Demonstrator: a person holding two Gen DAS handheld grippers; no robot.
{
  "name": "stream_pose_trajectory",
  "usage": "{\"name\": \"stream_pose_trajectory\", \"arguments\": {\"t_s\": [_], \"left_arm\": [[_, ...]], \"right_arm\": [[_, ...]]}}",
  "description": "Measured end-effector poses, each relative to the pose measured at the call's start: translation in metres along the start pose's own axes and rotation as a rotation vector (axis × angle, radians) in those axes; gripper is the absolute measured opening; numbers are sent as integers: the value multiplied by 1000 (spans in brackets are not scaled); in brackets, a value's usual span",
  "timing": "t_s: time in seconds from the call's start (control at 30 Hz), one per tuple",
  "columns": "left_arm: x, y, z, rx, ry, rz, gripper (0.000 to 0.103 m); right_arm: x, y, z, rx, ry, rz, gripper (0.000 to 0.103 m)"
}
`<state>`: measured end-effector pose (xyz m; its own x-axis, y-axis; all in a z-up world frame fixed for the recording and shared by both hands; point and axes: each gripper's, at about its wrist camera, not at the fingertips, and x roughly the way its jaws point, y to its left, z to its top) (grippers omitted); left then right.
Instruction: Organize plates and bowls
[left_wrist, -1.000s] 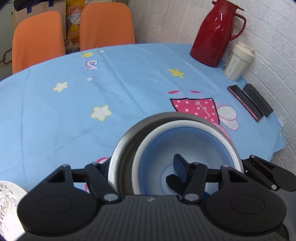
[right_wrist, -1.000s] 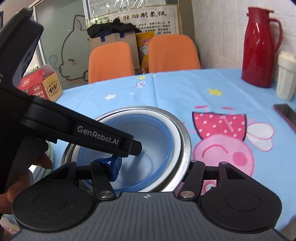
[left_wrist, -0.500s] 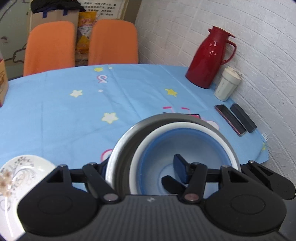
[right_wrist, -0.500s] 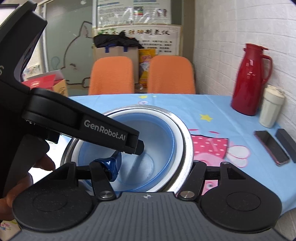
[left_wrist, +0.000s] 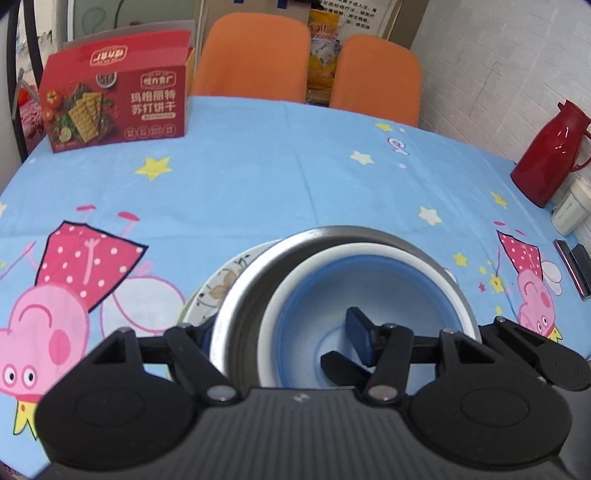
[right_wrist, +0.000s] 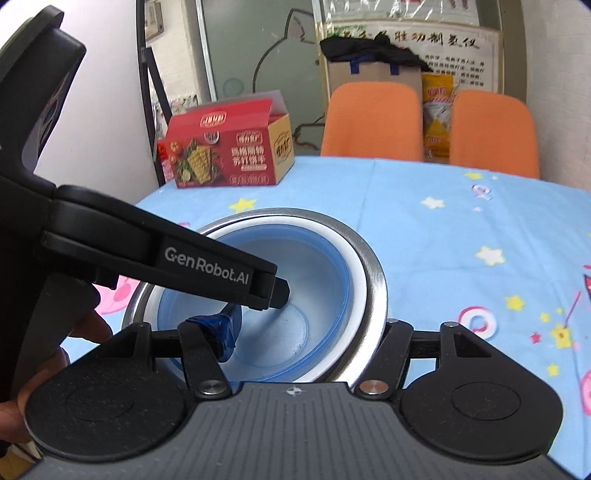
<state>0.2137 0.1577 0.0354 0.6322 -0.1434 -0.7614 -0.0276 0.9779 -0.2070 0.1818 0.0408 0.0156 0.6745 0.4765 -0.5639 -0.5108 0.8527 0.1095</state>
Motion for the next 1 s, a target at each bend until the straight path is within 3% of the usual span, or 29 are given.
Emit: {"name": "stream_pose_trajectory", "arguments": {"t_s": [0.13, 0.23, 0.33, 0.43, 0.6, 0.7, 1.0], "left_arm": [[12, 10, -6, -12, 22, -1, 57], [11, 8, -6, 13, -8, 19, 58], [12, 9, -5, 21, -17, -3, 73], [5, 13, -3, 6, -73, -4, 73], [-22, 21, 7, -74, -181, -52, 73], [-35, 15, 5, -74, -211, -37, 73], [-57, -13, -63, -114, -255, 87, 74]], "right_arm": [[10, 5, -11, 8, 40, 3, 49], [14, 6, -13, 17, 43, 16, 49], [16, 7, -14, 17, 41, 31, 50], [11, 6, -11, 25, 53, 29, 49], [-18, -1, -2, 47, -59, -69, 51], [-37, -9, 1, 65, -134, -105, 52], [-59, -39, -38, 183, -183, -152, 54]]}}
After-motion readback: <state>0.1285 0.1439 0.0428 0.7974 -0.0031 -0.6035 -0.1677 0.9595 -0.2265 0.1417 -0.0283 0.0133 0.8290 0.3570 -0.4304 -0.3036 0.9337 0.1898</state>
